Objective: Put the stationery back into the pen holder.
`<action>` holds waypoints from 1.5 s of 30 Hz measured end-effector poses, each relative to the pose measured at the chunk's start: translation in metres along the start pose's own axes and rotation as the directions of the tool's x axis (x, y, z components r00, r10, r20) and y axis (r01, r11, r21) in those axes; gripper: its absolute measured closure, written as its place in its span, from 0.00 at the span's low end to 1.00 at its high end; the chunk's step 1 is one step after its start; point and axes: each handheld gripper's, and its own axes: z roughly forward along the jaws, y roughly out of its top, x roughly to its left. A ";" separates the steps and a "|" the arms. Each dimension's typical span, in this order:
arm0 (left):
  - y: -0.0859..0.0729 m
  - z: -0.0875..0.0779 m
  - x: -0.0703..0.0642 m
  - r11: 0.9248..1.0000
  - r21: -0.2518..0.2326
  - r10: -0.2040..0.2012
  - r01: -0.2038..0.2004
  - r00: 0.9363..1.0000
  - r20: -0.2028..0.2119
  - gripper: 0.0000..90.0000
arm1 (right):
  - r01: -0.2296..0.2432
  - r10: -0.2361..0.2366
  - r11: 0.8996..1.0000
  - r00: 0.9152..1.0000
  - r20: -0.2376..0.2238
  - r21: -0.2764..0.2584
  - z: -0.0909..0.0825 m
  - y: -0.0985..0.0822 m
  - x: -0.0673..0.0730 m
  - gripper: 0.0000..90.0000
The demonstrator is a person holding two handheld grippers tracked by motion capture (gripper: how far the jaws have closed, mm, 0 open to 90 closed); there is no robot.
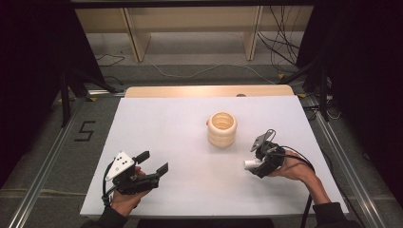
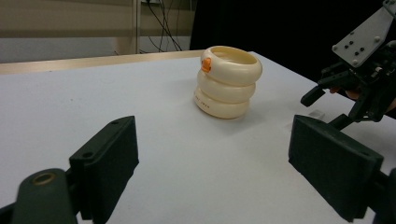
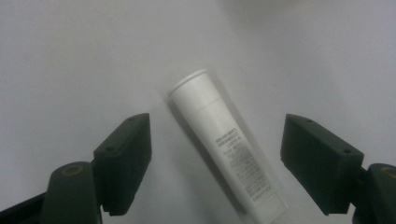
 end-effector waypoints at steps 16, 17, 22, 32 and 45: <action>0.000 0.000 0.000 1.000 0.001 0.001 -0.001 1.000 0.000 0.17 | 0.088 -0.088 0.991 0.996 -0.005 0.104 0.012 0.002 -0.008 0.40; 0.000 0.000 0.000 1.000 0.002 0.001 -0.001 1.000 0.000 0.17 | 0.097 -0.097 0.988 0.995 -0.009 0.121 0.012 0.002 -0.008 0.41; -0.001 0.000 0.000 1.000 0.002 0.002 -0.002 1.000 0.000 0.17 | 0.100 -0.097 0.988 0.995 -0.025 0.119 0.015 0.003 -0.010 0.47; -0.001 0.000 0.000 1.000 0.005 0.001 -0.001 1.000 -0.001 0.17 | 0.107 -0.101 0.986 0.993 -0.058 0.126 0.015 0.006 -0.012 0.60; -0.001 0.000 0.000 1.000 0.004 0.000 0.000 1.000 -0.003 0.17 | 0.175 -0.162 0.974 0.982 -0.102 0.143 0.016 0.009 -0.011 0.77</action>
